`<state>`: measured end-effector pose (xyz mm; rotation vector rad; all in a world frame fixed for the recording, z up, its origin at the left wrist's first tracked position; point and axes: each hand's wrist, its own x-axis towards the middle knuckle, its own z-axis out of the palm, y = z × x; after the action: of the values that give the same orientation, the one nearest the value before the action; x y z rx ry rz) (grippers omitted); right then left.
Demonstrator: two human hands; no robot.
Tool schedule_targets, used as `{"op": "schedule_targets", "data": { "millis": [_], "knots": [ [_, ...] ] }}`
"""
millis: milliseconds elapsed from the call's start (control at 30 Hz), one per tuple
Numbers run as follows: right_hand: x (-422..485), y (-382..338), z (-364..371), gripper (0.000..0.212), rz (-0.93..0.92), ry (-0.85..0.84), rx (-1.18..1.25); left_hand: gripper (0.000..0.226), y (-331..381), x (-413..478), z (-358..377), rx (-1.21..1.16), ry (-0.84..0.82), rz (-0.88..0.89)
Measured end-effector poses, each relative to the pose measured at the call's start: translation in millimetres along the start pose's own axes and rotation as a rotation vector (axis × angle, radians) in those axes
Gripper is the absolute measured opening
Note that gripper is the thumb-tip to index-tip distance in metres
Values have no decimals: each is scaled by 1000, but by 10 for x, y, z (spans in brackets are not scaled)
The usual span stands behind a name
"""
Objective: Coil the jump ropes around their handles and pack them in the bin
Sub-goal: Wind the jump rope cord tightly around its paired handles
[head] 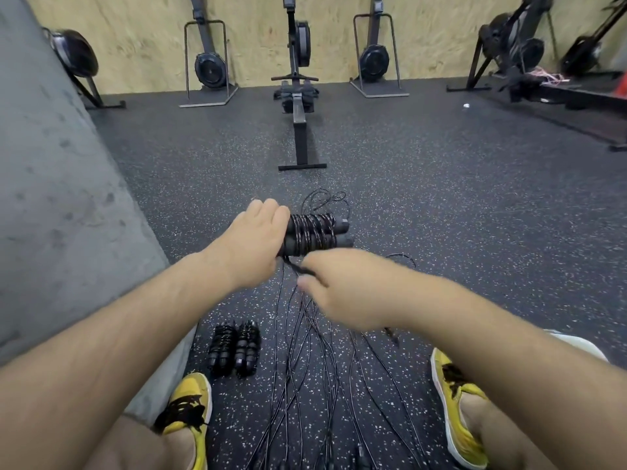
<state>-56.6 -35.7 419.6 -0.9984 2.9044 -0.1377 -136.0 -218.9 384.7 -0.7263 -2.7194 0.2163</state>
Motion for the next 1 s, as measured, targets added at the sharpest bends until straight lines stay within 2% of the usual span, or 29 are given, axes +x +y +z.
{"op": "schedule_targets", "data": {
  "millis": [67, 133, 200, 267, 333, 400, 500, 600, 700, 833, 900, 1000],
  "knots": [
    [-65, 84, -207, 26, 52, 153, -115, 46, -6, -14, 23, 13, 1, 61],
    [-47, 197, -316, 29, 29, 303, -240, 47, 40, -33, 0, -17, -24, 140],
    [9, 393, -383, 29, 6, 379, -204, 47, 119, -60, -44, -81, -56, 241],
    [40, 676, -425, 26, 50, 378, -7, 42, 232, -111, -132, -244, -79, 303],
    [71, 904, -403, 16, 71, 343, 362, 34, 357, -171, -269, -477, -72, 290],
    [117, 1007, -332, 9, 82, 317, 665, 31, 467, -218, -410, -708, -37, 229],
    [153, 980, -233, 12, 79, 257, 910, 39, 534, -231, -532, -932, 4, 82],
    [189, 728, -59, 26, 242, 183, 750, 47, 492, -144, -462, -858, 90, -132],
    [306, 390, 146, 26, 286, 225, 805, 45, 434, -57, -370, -828, 180, -283],
    [366, 209, 177, 21, 359, 410, 695, 52, 380, -31, -311, -894, 236, -300],
    [340, 174, 165, 21, 323, 531, 586, 59, 369, -28, -347, -943, 317, -302],
    [317, 108, 156, 5, 221, 702, 510, 74, 348, -46, -410, -1049, 385, -324]
  ]
}}
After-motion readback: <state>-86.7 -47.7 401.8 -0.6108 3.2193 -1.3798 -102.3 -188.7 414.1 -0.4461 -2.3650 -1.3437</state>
